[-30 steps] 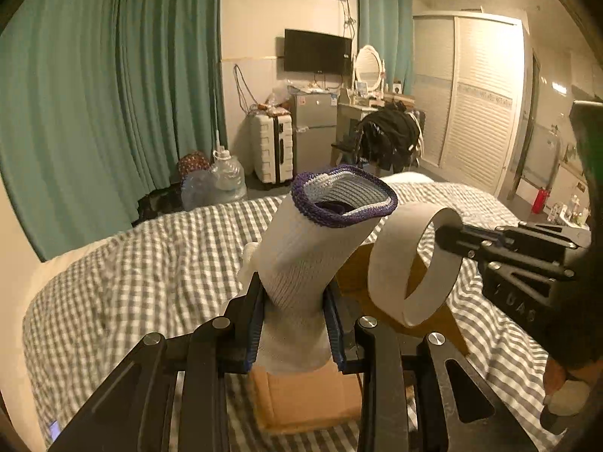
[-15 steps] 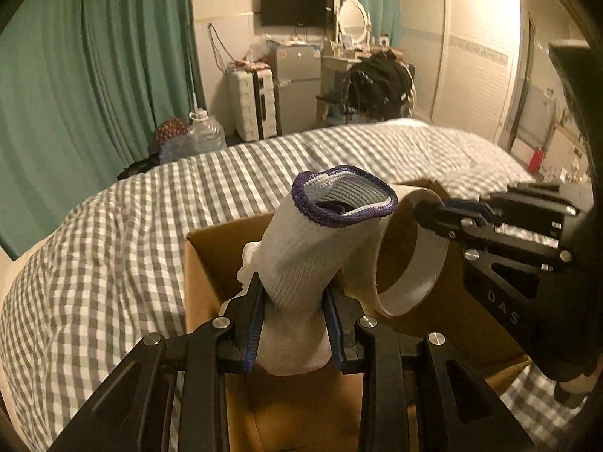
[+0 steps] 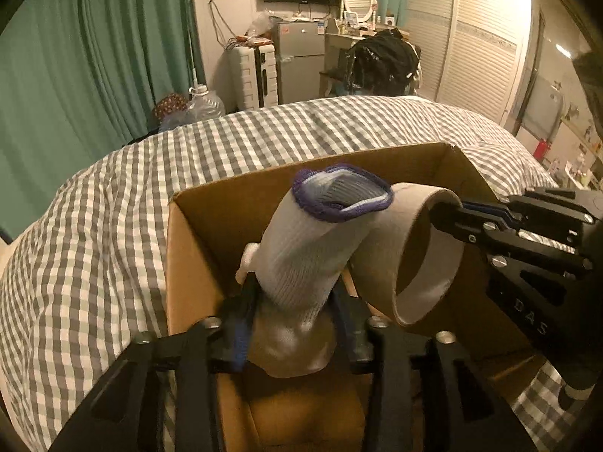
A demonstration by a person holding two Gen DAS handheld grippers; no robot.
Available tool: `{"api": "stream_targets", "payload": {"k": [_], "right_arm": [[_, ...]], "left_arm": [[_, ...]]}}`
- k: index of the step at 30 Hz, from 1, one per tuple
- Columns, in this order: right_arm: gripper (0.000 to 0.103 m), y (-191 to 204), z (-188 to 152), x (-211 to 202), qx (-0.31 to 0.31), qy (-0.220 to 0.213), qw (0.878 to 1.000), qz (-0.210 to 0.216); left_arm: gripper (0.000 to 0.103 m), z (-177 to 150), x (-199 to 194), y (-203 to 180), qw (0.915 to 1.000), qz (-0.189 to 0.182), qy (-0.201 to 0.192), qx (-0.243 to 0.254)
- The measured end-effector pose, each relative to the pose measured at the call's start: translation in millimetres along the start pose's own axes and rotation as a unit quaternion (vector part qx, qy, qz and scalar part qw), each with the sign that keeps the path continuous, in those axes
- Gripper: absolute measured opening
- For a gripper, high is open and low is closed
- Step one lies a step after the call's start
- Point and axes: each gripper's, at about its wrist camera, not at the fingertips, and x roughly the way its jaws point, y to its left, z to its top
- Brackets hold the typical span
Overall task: Organize objects
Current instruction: 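Carry sock and tape roll over the box and open both grippers to drop them, then lower the left gripper onto the white hair dryer and grasp it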
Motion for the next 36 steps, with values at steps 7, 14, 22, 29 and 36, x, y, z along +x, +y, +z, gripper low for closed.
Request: {"api": "stream_targets", "payload": {"k": [7,14,22,29,36], "right_arm": [[0.052,-4,-8,-23,0.025,-0.015,1.0,-0.005],[0.087,-8,5,-97,0.061,-0.08,0.995,-0.016],[0.1,-1,21,-233,0.095,-0.167,0.981,0.006],[0.101,30,-10,-335,0.05,-0.176,0.983,0.0],[0.101,56,-80,-393,0.019,-0.154,0.988,-0.001]], "left_arm": [[0.081,0,-34,1,0.9995,0.017,-0.023,-0.012],[0.097,19,-109,10,0.996,0.047,-0.074,-0.017],[0.102,10,-236,10,0.9864,0.073,-0.147,-0.006],[0.103,-24,-338,16,0.9779,0.079,-0.194,0.005],[0.103,-99,-357,13,0.9849,0.083,-0.151,0.02]]}}
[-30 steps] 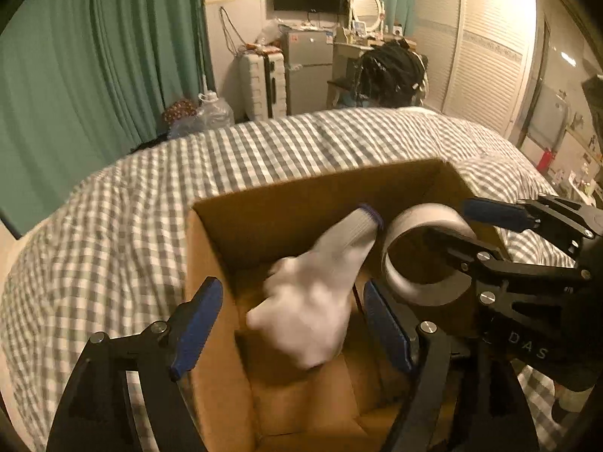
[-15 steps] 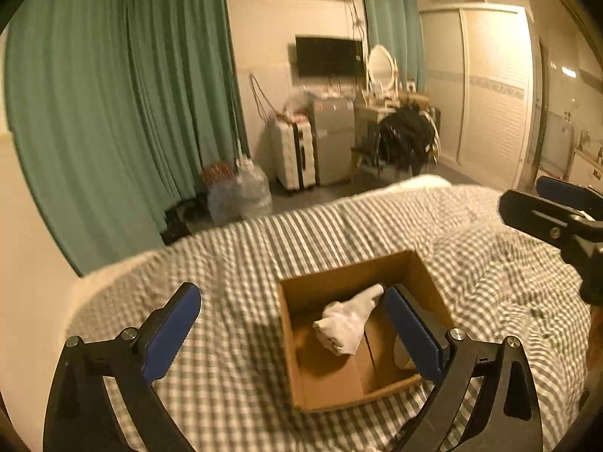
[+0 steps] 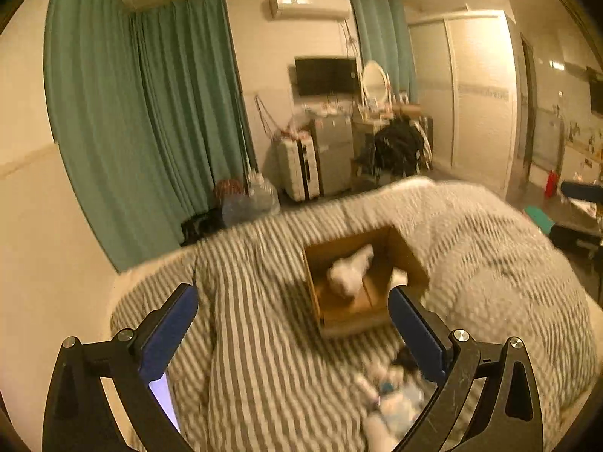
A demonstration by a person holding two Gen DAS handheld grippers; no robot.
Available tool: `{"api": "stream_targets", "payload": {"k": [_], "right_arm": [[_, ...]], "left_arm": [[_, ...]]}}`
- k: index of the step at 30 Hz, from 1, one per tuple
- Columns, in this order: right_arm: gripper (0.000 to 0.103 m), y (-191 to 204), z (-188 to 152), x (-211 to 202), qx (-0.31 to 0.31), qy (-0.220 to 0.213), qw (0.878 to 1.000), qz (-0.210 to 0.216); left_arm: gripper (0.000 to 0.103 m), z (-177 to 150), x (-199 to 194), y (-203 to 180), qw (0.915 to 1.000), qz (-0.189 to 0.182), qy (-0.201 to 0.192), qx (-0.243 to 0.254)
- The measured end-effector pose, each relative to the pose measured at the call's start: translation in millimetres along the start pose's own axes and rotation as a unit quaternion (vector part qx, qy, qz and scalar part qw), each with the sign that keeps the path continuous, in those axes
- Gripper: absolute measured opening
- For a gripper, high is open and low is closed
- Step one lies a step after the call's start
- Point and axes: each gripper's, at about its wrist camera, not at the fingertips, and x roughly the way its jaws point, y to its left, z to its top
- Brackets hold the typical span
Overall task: Organize objects
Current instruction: 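Lower the left gripper onto the white hair dryer and grasp it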
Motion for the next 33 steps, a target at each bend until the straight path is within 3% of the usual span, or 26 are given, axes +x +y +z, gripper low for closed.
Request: {"api": "stream_targets", "payload": {"k": [4,8,12,17,23,24,26,27,30,33], "right_arm": [[0.101,9,-46,-8,-0.008,0.015,1.0,-0.007],[0.101,15,-91,12,0.0,0.026,1.0,-0.007],[0.101,21,-136,49,0.024,0.06,0.998,-0.006],[0.101,29,-175,90,0.021,0.118,0.993,0.002],[0.101,37,-198,111,0.018,0.141,0.99,0.001],[0.101,38,-198,113,0.018,0.144,0.989,0.001],[0.101,41,-203,116,0.016,0.147,0.989,0.001],[0.101,42,-203,117,0.016,0.148,0.989,0.001],[0.101,46,-205,119,0.013,0.15,0.989,0.0],[0.101,50,-204,118,0.011,0.151,0.988,0.001]], "left_arm": [[0.103,-54,14,-13,0.9993,-0.001,0.036,-0.011],[0.103,-108,42,-38,0.9962,-0.01,0.08,-0.035],[0.103,-158,72,-63,0.9902,-0.013,0.131,-0.047],[0.103,-207,96,-92,0.9768,-0.055,0.204,-0.035],[0.1,-227,113,-107,0.9686,-0.091,0.231,-0.018],[0.096,-229,116,-108,0.9671,-0.099,0.234,-0.018],[0.068,-232,119,-109,0.9623,-0.12,0.243,-0.022],[0.068,-233,119,-110,0.9599,-0.134,0.245,-0.023],[0.068,-231,114,-105,0.9616,-0.136,0.235,-0.036],[0.068,-217,97,-91,0.9702,-0.12,0.203,-0.056]]}}
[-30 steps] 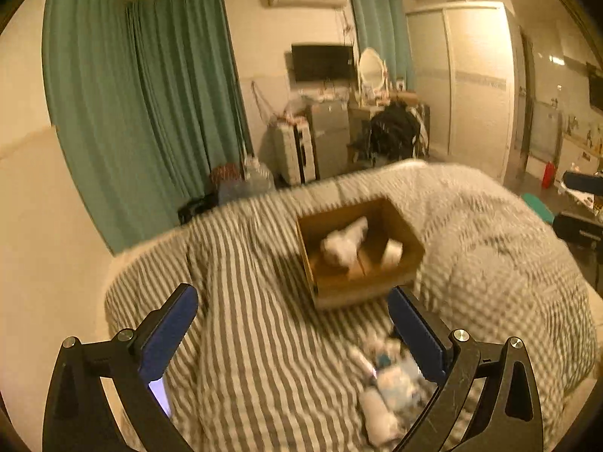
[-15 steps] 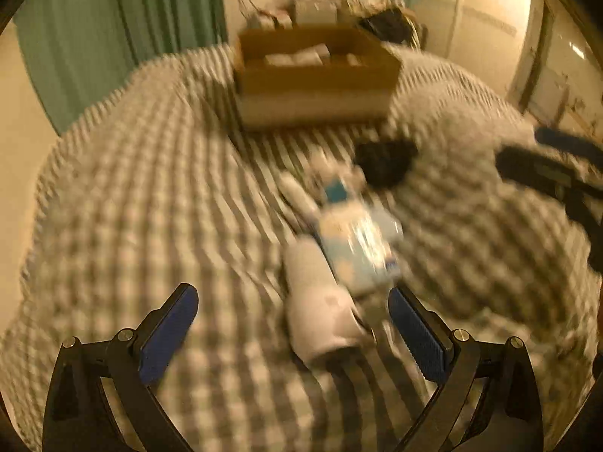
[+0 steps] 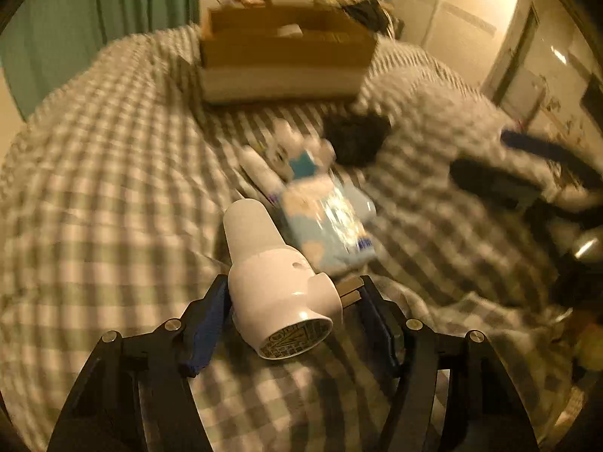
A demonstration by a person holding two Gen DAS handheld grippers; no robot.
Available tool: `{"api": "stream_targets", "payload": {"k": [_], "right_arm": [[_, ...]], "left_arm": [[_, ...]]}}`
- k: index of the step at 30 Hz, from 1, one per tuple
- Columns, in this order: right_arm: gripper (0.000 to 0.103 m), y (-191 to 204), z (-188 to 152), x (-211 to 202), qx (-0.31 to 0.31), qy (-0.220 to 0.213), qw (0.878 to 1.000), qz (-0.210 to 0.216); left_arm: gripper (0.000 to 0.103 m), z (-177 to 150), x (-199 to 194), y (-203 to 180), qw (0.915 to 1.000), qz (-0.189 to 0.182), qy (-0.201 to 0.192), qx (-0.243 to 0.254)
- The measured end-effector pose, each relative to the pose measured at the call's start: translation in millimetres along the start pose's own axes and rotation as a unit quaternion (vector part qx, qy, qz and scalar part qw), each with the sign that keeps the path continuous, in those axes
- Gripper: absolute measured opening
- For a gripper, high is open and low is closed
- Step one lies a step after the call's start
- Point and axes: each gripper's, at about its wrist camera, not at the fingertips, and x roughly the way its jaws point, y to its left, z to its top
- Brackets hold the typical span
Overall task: Organize objects
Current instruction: 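Lower the left gripper onto the white hair dryer and grasp it, then grasp the blue floral tissue pack with the right gripper while left holds dryer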
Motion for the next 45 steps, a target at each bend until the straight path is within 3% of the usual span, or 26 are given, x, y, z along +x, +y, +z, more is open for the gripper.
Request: {"api": "stream_targets", "payload": {"k": [6,14,20,21,24,25,35,45], "right_arm": [[0.101,8,4,9,0.002,0.013,1.0,0.014],[0.101,34,1,61,-0.014,0.099,0.994,0.05],[0.1,65,-1,97,-0.065,0.144,0.985,0.075],[0.097,69,-3,100,-0.073,0.148,0.983,0.08],[0.072,80,-10,110,-0.099,0.165,0.978,0.077],[0.063,81,-12,109,-0.102,0.163,0.978,0.074],[0.063,54,-2,46,-0.068,0.086,0.992,0.068],[0.063,61,-7,-23,-0.124,0.074,0.985,0.09]], "left_arm": [[0.068,13,-31,19,0.9961,0.069,-0.054,0.012],[0.068,17,-36,52,0.9937,0.087,-0.07,-0.007],[0.068,15,-37,54,0.9936,0.088,-0.071,-0.004],[0.068,15,-37,54,0.9937,0.087,-0.07,-0.005],[0.068,14,-36,54,0.9942,0.084,-0.067,-0.004],[0.068,14,-36,54,0.9942,0.084,-0.067,-0.003],[0.068,13,-55,44,0.9953,0.059,-0.077,0.002],[0.068,7,-75,20,0.9973,0.017,-0.065,0.03]]}}
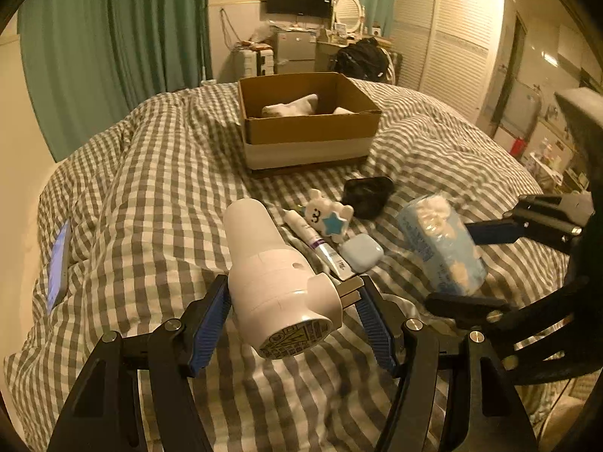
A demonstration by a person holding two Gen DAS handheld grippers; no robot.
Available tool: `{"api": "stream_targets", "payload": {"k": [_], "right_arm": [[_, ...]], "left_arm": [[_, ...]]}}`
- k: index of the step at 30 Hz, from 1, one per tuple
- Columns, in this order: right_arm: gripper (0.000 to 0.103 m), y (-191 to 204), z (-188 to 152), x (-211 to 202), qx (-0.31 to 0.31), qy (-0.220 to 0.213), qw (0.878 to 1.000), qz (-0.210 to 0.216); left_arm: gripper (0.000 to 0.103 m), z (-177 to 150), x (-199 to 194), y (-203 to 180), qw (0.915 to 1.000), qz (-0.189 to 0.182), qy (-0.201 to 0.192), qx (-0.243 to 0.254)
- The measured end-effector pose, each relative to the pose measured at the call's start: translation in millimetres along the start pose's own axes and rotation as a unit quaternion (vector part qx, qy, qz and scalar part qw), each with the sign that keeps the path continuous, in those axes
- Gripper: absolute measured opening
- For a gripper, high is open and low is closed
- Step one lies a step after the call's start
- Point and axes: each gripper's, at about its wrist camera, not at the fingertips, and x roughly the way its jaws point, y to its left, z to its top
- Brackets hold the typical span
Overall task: Organize objects
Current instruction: 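Grasp the blue floral tissue pack with the right gripper while left holds dryer, then carry dryer and tissue pack over the box and release both into it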
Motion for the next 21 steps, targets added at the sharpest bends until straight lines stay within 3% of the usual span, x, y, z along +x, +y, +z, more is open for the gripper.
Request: {"api": "stream_targets", "payload": {"k": [4,9,18,21], "right_arm": [[0.063,-8,2,-25,0.008,-0.011,1.0,0.007],[0.063,-25,16,-50,0.014,-0.035,0.999,-0.002],[0.063,-74,88,-72,0.012,-0.096,0.995,-0.03],[0.063,-99,122,-64,0.025,-0.105,0.994,-0.034]], "left_arm": [[0.068,11,-11,0,0.9998,-0.018,-0.004,0.001],[0.068,45,-24,-1,0.9988,-0.015,-0.031,0.034],[0.068,135,-8,3,0.9916,0.039,-0.089,0.085],[0.068,170,6,7,0.9906,0.038,-0.1,0.085]]}}
